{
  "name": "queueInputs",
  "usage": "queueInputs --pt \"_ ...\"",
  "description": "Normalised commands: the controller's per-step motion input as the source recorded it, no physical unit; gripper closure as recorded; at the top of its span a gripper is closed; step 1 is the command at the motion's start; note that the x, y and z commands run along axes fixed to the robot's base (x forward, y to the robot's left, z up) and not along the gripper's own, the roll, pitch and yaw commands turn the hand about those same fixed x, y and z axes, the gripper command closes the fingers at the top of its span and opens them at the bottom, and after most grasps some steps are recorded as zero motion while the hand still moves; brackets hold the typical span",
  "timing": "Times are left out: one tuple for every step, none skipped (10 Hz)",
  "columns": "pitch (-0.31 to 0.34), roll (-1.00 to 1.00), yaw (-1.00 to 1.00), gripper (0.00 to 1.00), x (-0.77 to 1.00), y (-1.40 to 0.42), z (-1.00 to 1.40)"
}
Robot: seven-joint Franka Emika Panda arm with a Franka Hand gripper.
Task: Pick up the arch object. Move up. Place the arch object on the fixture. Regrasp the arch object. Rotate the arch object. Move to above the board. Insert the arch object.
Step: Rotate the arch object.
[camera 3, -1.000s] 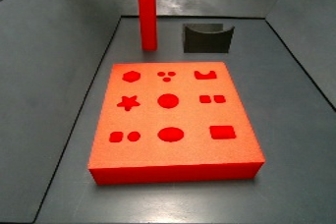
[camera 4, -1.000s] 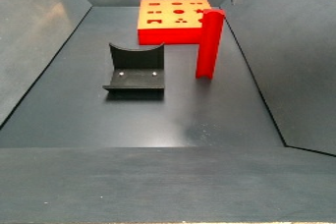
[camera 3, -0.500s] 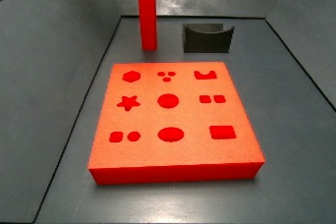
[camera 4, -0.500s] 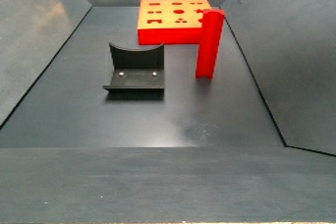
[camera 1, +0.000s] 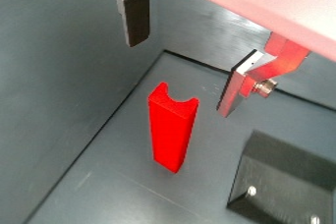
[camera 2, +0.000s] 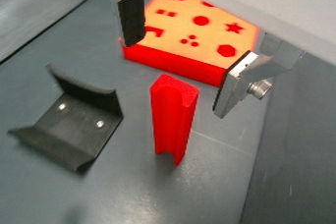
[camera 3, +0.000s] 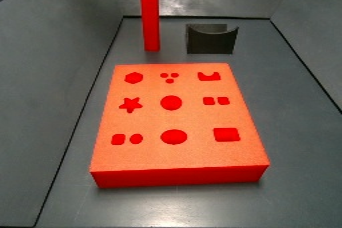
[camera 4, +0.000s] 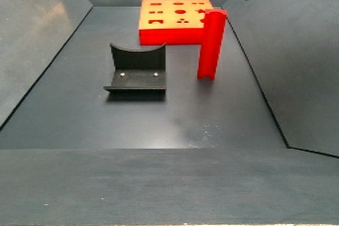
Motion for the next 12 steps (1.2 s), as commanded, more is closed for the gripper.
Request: queueInputs --pt "0.061 -0.02 1.00 0.00 0.03 0.01 -0.01" --pt "0.075 -0.03 0.91 0.00 0.03 0.01 -0.01" --pt "0.075 -0.03 0.74 0.00 0.03 0.01 -0.01" --pt "0.073 -0.03 0.43 0.00 0.03 0.01 0.00" --pt "0.072 -0.03 0.28 0.00 0.03 0.01 0.00" --pt "0.072 -0.03 0.16 0.00 0.00 0.00 -1.00" --pt "0.048 -0.03 0.09 0.00 0.02 0.00 -1.00" --pt "0.008 -0.02 0.06 0.00 0.04 0.01 -1.00" --pt "-0.012 -0.01 0.05 0.00 0.03 0.01 -0.99" --pt "-0.035 0.00 0.04 0.00 0.02 0.01 -0.77" --pt "-0.046 0.01 0.04 0.00 0.01 0.01 -0.60" --pt "-0.055 0.01 0.04 0.00 0.01 0.01 -0.44"
